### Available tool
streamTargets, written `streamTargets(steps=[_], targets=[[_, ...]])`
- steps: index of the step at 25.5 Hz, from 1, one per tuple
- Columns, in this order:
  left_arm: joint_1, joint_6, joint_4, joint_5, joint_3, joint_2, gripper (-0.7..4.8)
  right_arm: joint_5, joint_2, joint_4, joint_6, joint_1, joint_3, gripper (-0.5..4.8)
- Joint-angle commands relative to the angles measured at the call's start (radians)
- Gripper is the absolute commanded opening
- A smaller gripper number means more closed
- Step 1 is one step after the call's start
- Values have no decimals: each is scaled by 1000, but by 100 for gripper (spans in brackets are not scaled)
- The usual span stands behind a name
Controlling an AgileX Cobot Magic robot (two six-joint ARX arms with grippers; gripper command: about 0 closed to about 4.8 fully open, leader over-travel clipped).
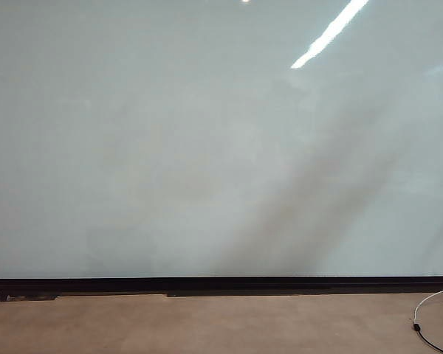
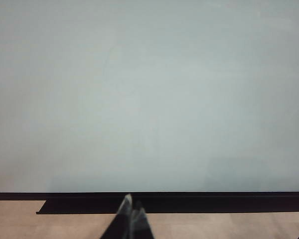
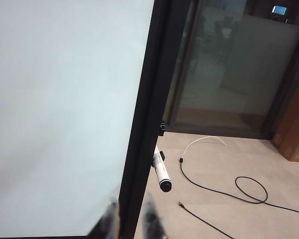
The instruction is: Pick up the pen on the shelf to the right of the whiteboard and draw a rectangle.
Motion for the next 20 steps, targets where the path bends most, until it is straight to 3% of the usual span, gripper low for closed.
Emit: streamTargets(steps=[1, 14, 20], targets=[[0, 5, 6, 0, 3, 0, -4, -47, 63, 101, 0, -14, 5, 100], [0, 5, 6, 0, 3, 0, -5, -188, 308, 316, 39, -121, 5, 108], [0, 5, 6, 0, 3, 0, -4, -245, 406, 336, 40, -153, 33, 108]])
